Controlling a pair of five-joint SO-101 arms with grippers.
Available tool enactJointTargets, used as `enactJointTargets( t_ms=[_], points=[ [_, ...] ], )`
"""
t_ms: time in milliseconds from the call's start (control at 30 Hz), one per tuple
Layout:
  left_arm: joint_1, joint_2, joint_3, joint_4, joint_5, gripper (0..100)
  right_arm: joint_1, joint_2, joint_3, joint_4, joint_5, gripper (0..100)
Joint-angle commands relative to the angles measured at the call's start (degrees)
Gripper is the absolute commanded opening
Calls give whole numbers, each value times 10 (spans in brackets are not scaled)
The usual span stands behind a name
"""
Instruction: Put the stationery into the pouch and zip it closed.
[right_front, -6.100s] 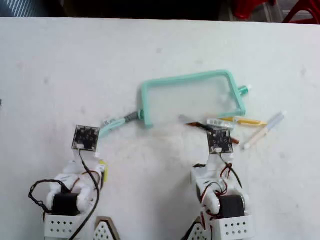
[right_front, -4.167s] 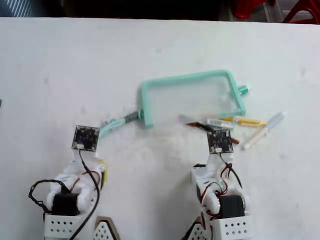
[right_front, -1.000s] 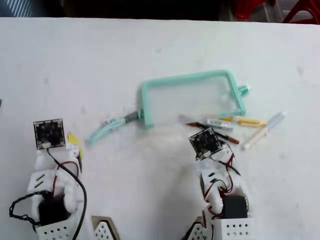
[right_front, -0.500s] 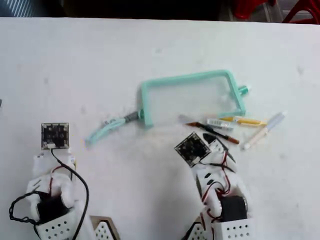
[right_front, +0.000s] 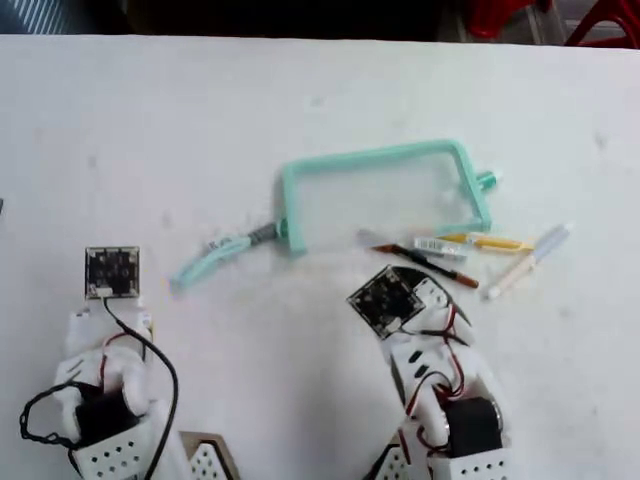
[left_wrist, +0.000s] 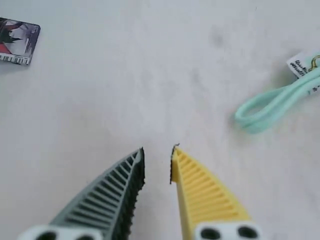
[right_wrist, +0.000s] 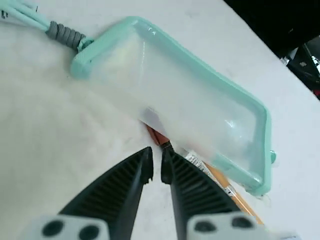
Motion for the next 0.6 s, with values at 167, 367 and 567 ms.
enactJointTargets(
  t_ms=[167,367,567],
  points=[
    [55,-7,11,-20,-11,121,-136,0,-133,99,-6,39],
    [67,-7,21,11,-118,121,-145,85,-192,90,-2,39],
    [44,-7,21,18,-136,120,-147,310,-324,89,-4,39]
  ],
)
